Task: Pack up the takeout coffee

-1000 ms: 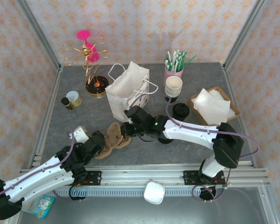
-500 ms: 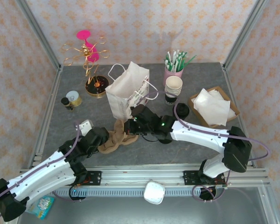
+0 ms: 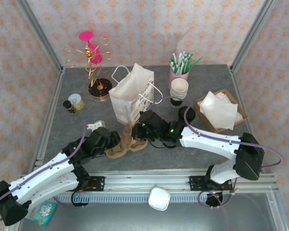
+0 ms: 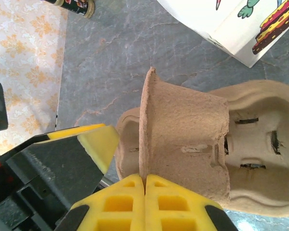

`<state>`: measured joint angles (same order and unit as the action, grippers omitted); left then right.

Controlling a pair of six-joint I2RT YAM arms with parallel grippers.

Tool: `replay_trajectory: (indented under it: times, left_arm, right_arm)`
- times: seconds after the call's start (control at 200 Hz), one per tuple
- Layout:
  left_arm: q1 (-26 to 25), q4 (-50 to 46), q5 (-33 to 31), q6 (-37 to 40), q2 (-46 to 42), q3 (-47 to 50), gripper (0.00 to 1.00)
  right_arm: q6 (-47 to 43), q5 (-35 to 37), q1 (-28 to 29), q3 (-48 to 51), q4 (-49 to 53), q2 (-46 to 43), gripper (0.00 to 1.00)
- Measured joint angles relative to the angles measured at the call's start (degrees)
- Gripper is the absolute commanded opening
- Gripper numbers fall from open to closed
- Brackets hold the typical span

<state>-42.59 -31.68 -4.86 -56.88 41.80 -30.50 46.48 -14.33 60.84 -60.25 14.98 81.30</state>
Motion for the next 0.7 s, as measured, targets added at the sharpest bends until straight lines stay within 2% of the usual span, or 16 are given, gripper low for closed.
replay_trajectory:
  times: [0.35,0.701]
  left_arm:
    - [-0.02,5.03,6.64,1.33,8.57,0.57,0.57]
    - [-0.02,11.8,8.94,1.29,10.32,4.02,0.57]
  right_arm:
    - [0.09,-0.07,0.31,0.17,-1.84,0.02,0.0]
    - [0.28,-0.17,0.31,2.27,-3.43,0.02,0.0]
